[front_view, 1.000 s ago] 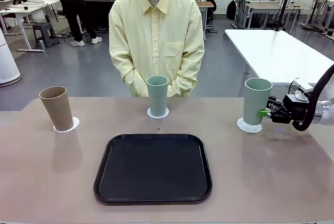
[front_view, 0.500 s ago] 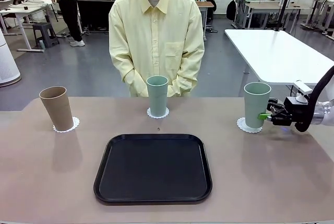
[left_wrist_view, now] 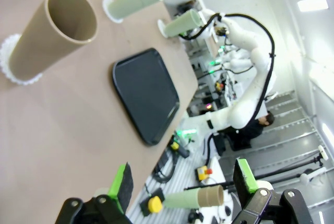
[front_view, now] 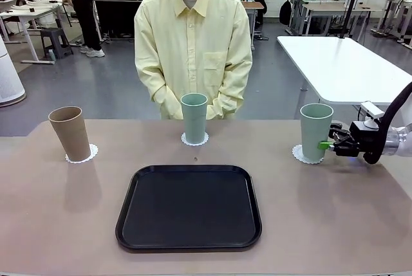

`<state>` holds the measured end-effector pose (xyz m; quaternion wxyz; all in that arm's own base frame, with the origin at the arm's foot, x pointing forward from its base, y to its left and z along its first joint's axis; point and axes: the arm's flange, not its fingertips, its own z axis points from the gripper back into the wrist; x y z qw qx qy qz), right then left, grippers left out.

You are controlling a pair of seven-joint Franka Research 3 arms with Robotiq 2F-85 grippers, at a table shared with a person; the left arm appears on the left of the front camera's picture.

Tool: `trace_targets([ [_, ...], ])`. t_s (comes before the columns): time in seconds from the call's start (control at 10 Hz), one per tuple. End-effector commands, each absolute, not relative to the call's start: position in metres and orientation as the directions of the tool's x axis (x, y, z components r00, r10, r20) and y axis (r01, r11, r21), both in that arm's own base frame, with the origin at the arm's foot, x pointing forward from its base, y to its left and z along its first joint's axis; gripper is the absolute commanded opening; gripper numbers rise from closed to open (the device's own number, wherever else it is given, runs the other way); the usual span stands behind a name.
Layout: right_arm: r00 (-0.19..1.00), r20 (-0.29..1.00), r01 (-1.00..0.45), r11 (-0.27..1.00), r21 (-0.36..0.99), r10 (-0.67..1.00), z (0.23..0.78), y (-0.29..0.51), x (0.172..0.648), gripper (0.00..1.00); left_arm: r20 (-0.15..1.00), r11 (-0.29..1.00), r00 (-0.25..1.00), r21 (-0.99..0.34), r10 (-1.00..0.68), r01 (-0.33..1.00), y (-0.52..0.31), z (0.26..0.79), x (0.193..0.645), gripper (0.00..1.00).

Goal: Place coasters on the table and set cups on them.
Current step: Take one Reusable plastic cup from the Flat Tray and place it on a coaster set by the human.

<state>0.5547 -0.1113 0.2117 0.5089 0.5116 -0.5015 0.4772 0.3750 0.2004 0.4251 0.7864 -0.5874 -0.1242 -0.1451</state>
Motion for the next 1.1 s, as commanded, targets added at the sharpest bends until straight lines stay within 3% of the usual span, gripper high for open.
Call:
trace_targets([
  [0.0, 0.067, 0.997, -0.998, 0.005, 0.067, -0.023, 0.2071, -0.1102, 0.5665, 0.81, 0.357, 0.273, 0.931, -0.891, -0.070, 0.362, 0.1991, 0.4279, 0.3750, 1.00],
  [1.0, 0.054, 0.998, -0.999, -0.005, 0.054, -0.039, 0.2056, -0.1044, 0.5728, 0.81, 0.357, 0.273, 0.931, -0.891, -0.070, 0.362, 0.1991, 0.4279, 0.3750, 1.00],
])
